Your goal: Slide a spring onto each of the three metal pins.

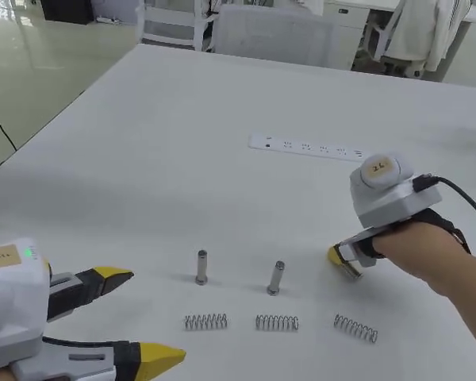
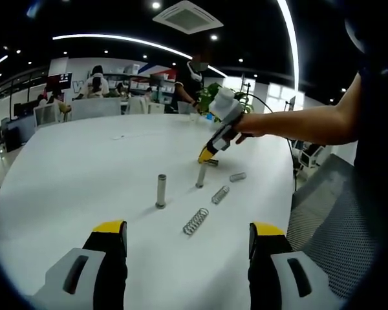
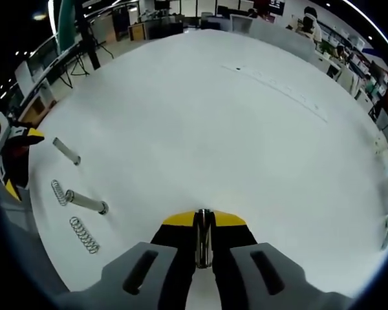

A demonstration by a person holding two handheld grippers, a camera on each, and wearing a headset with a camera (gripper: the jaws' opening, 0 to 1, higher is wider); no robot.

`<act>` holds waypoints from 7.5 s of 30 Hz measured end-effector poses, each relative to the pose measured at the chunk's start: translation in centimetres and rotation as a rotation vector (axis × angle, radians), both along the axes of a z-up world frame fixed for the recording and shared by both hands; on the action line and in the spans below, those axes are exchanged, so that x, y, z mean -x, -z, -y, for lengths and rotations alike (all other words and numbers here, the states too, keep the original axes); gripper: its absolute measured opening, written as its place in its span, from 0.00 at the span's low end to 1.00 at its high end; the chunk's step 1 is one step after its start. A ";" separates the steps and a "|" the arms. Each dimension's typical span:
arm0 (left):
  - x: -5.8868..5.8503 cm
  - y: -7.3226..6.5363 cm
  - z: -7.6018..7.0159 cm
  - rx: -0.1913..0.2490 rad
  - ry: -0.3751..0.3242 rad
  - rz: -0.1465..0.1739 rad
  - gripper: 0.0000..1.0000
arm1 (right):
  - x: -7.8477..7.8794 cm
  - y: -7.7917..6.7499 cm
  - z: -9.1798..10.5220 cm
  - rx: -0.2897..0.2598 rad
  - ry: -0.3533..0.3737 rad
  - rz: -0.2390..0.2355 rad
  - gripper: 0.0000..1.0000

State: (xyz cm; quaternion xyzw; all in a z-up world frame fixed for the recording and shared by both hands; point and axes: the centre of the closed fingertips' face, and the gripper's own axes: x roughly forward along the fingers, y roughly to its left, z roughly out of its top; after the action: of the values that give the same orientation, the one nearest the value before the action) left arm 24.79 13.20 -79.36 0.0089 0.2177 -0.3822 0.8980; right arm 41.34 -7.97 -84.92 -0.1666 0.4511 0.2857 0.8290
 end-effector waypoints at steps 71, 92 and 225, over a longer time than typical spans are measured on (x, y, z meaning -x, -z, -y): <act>1.4 -1.6 1.5 -0.009 0.053 0.045 0.73 | 5.9 -3.8 1.8 -0.072 0.017 0.100 0.06; 1.3 -1.5 1.8 -0.007 0.057 0.045 0.73 | 6.0 -4.0 1.6 -0.067 -0.026 0.119 0.09; 1.8 -0.9 1.9 0.006 0.051 0.028 0.71 | 12.0 -0.2 -1.0 0.132 -0.455 -0.077 0.08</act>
State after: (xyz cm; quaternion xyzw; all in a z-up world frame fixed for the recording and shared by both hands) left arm 23.00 11.33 -78.43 0.0169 0.2035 -0.4053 0.8911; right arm 29.33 -7.02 -84.71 -0.3066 0.4510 0.4412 0.7127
